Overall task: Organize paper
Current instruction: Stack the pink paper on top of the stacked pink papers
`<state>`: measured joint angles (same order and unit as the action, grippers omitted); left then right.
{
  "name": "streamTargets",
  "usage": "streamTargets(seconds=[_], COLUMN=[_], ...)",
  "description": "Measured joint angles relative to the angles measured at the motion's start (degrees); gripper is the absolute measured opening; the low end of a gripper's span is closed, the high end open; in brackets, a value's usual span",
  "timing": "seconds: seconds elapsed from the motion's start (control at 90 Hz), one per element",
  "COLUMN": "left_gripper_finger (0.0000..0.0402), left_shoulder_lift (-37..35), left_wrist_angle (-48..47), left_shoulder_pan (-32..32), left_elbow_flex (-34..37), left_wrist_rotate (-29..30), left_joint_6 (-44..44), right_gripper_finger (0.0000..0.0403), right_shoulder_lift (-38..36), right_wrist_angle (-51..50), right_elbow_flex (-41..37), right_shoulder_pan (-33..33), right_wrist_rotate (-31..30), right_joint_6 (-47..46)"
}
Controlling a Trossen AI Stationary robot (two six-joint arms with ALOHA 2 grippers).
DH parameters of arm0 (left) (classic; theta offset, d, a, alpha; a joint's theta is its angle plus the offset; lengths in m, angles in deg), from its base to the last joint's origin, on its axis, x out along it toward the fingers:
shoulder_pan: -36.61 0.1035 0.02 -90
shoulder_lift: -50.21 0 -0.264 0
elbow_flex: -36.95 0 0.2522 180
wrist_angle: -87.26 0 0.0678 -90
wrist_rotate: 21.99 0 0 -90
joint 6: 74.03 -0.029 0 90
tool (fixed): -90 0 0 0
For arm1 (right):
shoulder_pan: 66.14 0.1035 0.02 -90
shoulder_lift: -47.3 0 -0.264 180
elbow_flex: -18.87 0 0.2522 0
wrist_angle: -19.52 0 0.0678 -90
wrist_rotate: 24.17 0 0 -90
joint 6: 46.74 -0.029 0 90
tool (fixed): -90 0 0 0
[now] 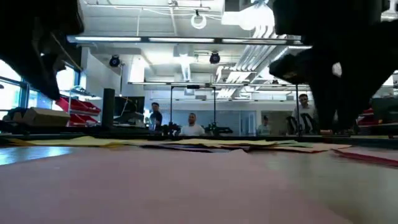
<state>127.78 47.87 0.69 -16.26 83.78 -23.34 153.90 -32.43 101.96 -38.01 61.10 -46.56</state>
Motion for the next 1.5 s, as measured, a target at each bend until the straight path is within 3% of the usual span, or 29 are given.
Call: streamTargets(seconds=[0.1, 0.189, 0.456, 0.667, 0.944, 1.122, 1.2, 1.333, 1.5], left_gripper_finger=[0.0172, 0.0172, 0.0172, 0.0172, 0.0172, 0.0172, 0.0172, 0.0172, 0.0172], left_shoulder_lift=[6.4, 10.2, 15.6, 15.8, 16.0, 16.1, 16.1, 16.2, 16.3], left_wrist_angle=[1.6, 1.8, 5.1, 6.8, 7.6, 7.7, 8.0, 8.8, 9.4], left_shoulder_pan=[-0.5, -1.7, -2.9, -1.1, -0.4, -0.5, -0.5, -0.5, -0.5], left_elbow_flex=[0.0, 0.0, -0.4, -0.3, -0.2, -0.2, -0.1, 0.0, 0.0], left_wrist_rotate=[-6.2, -6.0, -2.2, -1.9, -0.9, 0.5, 0.9, 1.8, 2.9], left_joint_6=[1.4, 3.3, 0.8, -3.3, -5.8, -5.8, -5.8, -5.8, -5.9], right_gripper_finger=[0.0132, 0.0159, 0.0194, 0.0195, 0.0195, 0.0195, 0.0195, 0.0195, 0.0195], right_shoulder_lift=[5.7, 10.2, 15.7, 14.5, 14.1, 14.1, 14.1, 14.1, 14.1], right_wrist_angle=[0.8, 4.3, 10.0, 16.5, 15.4, 9.2, 8.9, 8.2, 1.5], right_elbow_flex=[4.8, 7.2, 8.2, 9.1, 16.8, 15.7, 13.6, 10.2, 9.5], right_shoulder_pan=[2.2, 3.1, 4.2, 4.0, 4.0, 3.8, 4.0, 5.2, 5.3], right_wrist_rotate=[-13.5, -23.2, -31.5, -33.5, -34.2, -25.4, -24.7, -28.3, -34.7], right_joint_6=[7.8, 12.3, 19.4, 24.6, 28.2, 21.5, 21.8, 31.8, 29.1])
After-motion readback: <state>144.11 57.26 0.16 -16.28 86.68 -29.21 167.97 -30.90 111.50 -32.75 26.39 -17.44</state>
